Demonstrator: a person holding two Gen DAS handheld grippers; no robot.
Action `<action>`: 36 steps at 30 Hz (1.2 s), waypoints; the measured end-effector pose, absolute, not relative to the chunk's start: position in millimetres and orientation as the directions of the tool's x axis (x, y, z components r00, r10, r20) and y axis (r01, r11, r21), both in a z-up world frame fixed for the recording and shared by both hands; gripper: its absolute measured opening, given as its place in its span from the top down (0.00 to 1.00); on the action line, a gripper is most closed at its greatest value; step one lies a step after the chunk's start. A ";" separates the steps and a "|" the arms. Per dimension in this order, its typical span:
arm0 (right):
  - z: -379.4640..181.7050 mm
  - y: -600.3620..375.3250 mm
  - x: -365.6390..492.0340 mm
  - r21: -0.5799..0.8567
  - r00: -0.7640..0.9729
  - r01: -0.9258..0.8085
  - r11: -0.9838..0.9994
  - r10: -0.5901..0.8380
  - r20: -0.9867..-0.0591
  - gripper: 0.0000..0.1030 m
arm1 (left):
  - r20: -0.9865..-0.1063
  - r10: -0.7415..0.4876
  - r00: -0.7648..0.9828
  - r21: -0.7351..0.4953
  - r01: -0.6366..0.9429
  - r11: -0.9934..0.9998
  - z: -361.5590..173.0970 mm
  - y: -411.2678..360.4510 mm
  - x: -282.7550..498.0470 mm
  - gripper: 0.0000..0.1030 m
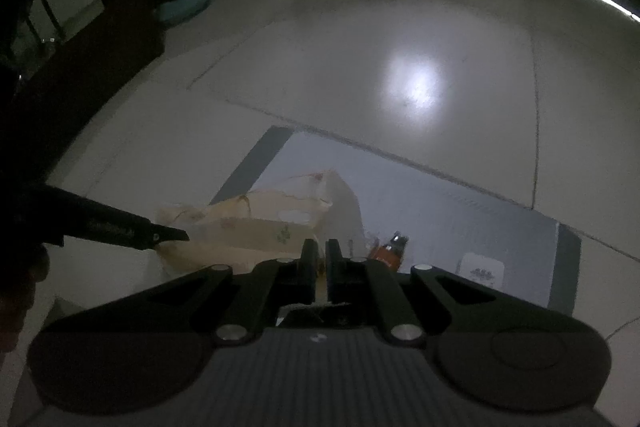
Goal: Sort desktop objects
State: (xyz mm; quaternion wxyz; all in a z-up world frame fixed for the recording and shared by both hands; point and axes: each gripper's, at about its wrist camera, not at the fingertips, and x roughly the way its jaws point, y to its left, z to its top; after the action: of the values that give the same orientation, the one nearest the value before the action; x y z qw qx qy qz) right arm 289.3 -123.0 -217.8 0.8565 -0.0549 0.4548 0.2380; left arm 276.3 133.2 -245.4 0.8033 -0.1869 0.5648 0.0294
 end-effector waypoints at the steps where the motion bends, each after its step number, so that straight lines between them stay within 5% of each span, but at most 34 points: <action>1: -213.7 -126.3 289.8 0.128 0.477 -0.448 0.885 0.357 -0.803 0.95 | -0.916 -0.166 0.366 -0.268 -0.248 0.931 -240.9 131.9 276.5 0.94; 22: -101.0 -179.4 236.6 0.150 0.582 -0.329 0.932 0.325 -0.745 0.95 | -0.832 -0.040 0.553 -0.115 -0.101 0.988 -115.9 55.8 224.2 0.94; 36: -60.9 -200.0 159.7 0.194 0.526 -0.259 0.946 0.307 -0.793 0.95 | -0.839 -0.047 0.541 -0.060 -0.007 0.998 -69.6 26.6 150.8 0.94</action>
State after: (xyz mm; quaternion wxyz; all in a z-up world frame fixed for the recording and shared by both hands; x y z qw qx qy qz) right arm 159.7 -200.0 -60.9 0.8732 0.0257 0.4590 0.1620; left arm 150.8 26.6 -69.6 0.8775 -0.0282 0.4787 -0.0115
